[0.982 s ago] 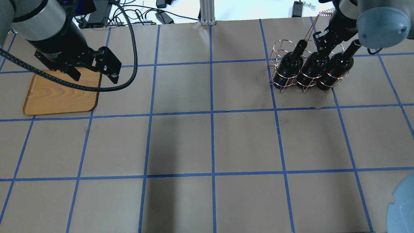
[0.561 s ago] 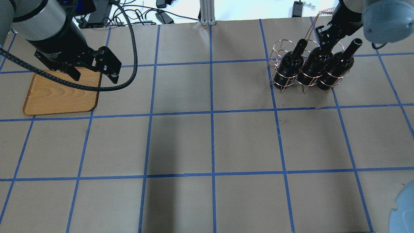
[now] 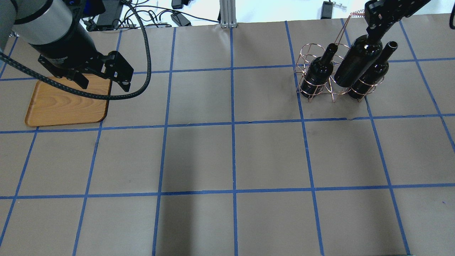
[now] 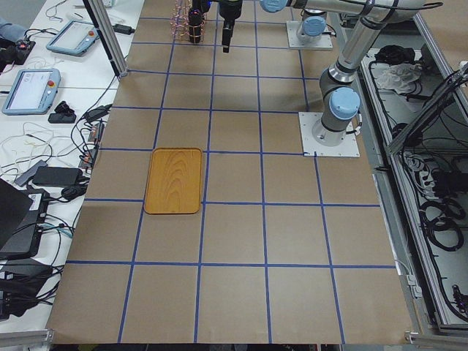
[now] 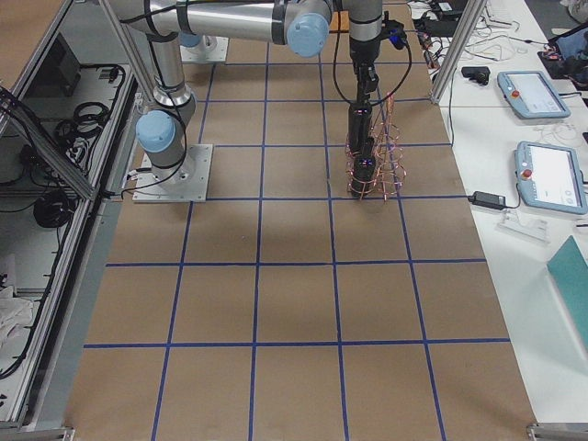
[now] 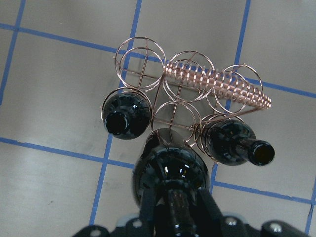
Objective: Take wine from basket and place on tray
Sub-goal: 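Close the right gripper on the bottle neck and lift it out of the rack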
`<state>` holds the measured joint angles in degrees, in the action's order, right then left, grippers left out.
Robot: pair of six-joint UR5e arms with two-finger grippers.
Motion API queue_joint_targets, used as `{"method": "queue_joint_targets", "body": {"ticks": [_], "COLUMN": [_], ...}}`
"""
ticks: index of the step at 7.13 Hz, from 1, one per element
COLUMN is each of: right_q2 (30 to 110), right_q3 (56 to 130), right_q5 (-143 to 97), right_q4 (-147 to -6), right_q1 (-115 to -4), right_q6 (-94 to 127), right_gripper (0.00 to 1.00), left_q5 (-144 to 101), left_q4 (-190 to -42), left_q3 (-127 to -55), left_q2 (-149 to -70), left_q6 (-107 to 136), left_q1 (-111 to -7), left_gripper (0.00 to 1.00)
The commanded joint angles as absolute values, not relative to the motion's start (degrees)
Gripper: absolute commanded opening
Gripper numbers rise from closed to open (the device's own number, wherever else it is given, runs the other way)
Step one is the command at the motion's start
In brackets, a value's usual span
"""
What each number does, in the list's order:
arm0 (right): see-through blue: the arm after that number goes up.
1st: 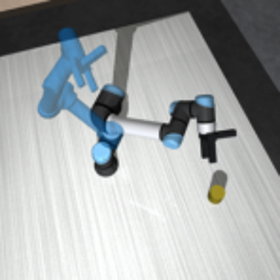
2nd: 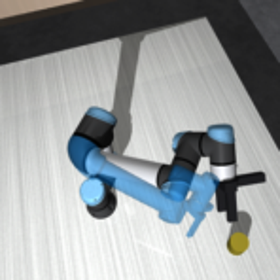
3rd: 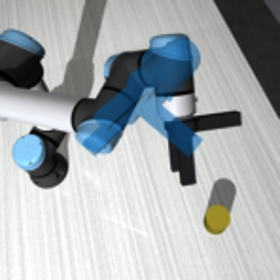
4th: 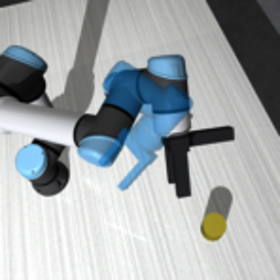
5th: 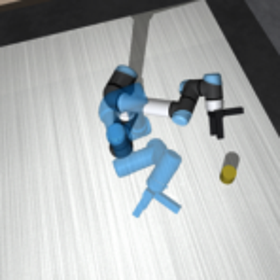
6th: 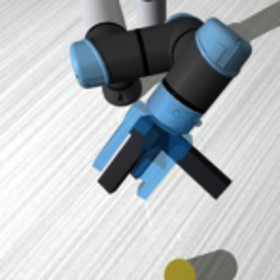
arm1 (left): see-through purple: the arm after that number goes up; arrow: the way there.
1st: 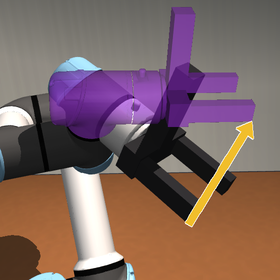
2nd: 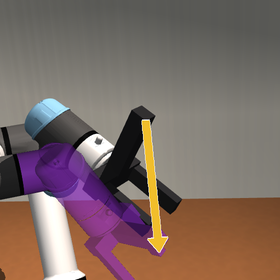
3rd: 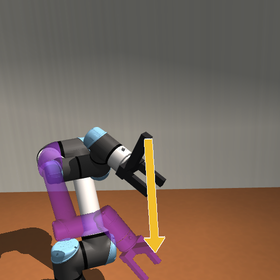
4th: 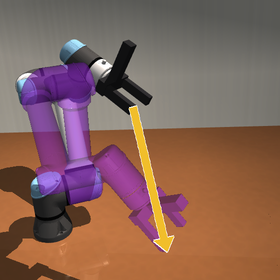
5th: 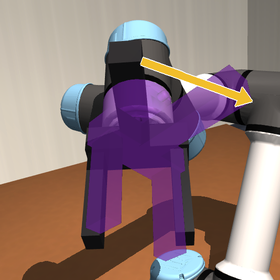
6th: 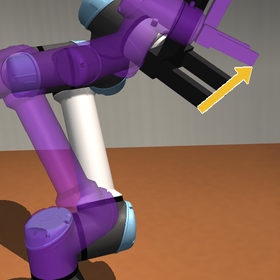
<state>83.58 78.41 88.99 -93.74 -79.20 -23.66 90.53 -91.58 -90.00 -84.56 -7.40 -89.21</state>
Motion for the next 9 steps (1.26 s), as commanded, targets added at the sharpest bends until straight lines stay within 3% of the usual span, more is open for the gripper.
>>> {"method": "queue_joint_targets", "body": {"ticks": [1, 9], "right_q2": [85.95, 78.07], "right_q3": [76.73, 77.52], "right_q5": [88.86, 87.71], "right_q4": [-87.91, -93.93], "right_q1": [-79.54, -109.38], "right_q6": [-23.38, 21.21], "right_gripper": [0.0, 0.0], "left_q5": [90.53, 90.79], "left_q4": [-91.58, -91.58], "left_q3": [-90.0, -89.91], "left_q2": [-84.46, -84.02], "left_q6": [-7.56, -7.65], "left_q1": [-89.21, -88.95], "left_gripper": [1.0, 1.0]}}
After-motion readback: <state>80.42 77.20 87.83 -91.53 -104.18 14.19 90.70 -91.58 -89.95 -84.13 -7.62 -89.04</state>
